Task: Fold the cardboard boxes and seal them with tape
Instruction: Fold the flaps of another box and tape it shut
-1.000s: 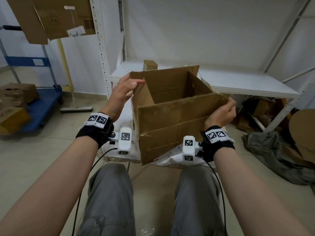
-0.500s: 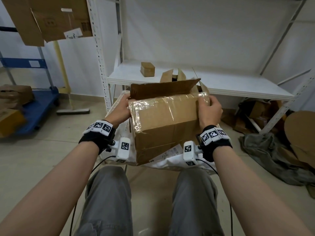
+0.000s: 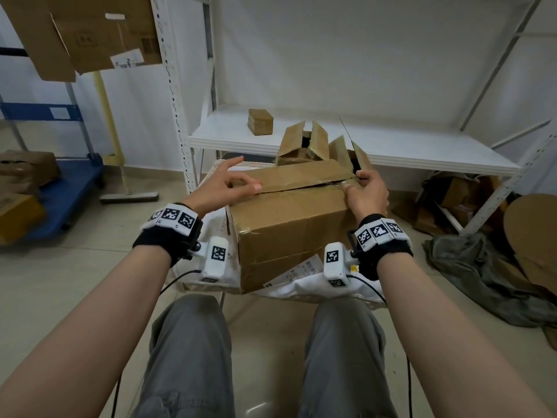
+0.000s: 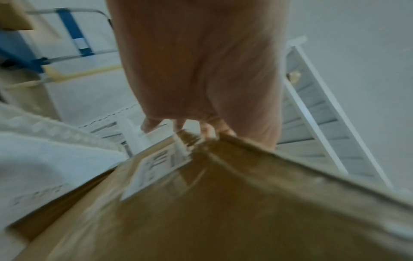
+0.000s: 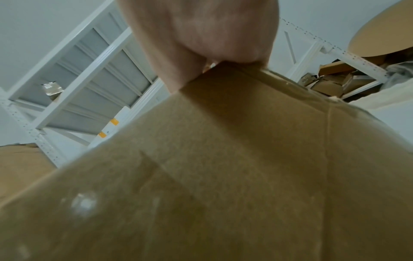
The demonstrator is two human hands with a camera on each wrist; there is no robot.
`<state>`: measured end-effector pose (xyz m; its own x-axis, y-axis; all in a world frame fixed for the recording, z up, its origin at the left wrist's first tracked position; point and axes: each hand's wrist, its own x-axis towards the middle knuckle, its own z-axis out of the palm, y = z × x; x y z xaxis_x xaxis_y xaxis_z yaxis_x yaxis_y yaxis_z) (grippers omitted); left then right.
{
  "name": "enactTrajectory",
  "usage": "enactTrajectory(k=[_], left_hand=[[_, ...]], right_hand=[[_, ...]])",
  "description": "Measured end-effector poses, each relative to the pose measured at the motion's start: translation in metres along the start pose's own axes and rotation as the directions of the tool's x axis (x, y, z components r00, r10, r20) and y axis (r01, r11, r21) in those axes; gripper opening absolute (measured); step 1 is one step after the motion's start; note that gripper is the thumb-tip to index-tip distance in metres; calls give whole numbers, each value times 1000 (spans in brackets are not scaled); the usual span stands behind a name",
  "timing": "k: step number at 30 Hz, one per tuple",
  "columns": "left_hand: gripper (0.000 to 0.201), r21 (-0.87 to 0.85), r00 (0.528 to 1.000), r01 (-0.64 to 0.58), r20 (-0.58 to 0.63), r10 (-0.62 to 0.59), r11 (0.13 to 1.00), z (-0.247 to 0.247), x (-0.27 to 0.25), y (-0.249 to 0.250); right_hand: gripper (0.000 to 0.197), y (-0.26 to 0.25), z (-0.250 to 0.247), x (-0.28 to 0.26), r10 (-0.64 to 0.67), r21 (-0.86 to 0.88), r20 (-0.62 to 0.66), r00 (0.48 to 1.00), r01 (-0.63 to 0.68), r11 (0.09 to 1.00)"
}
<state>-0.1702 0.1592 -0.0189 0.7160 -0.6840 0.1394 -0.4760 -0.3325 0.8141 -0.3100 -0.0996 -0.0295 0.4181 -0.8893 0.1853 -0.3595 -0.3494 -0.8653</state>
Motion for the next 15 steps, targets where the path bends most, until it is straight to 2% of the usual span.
enactTrajectory(k=[2,5,6,9,10,12,14,15], left_hand=[[42,197,995,14,93,-33,980,-9,6,12],[80,503,947,-45,297,-124,863,-11,12,46],[92,551,919,-70,360,-160,832,-8,12,58],[123,571,825,-76,497,-270,817,8,16,78],[126,594,815,-107,512,-272,797,15,17,80],[128,668,835,-170,488,-253,725,23,19,80],[133,709,853,-185,460,-247,681,25,20,76],[132,709,860,-173,447,-246,684,24,20,73]], right_hand=[[37,-1,1,1,13,1,-6,1000,-13,1000],[33,-1,1,1,24,13,-16,1000,-24,1000],[32,-1,1,1,30,18,-15,999,-30,999],[30,1,1,2,38,52,-9,999,-38,998],[29,3,0,2,48,85,-2,999,-47,995],[32,10,-1,0,98,232,9,995,-97,968],[54,26,0,-1,225,373,20,974,-216,903],[69,37,3,-1,317,423,48,947,-307,853]])
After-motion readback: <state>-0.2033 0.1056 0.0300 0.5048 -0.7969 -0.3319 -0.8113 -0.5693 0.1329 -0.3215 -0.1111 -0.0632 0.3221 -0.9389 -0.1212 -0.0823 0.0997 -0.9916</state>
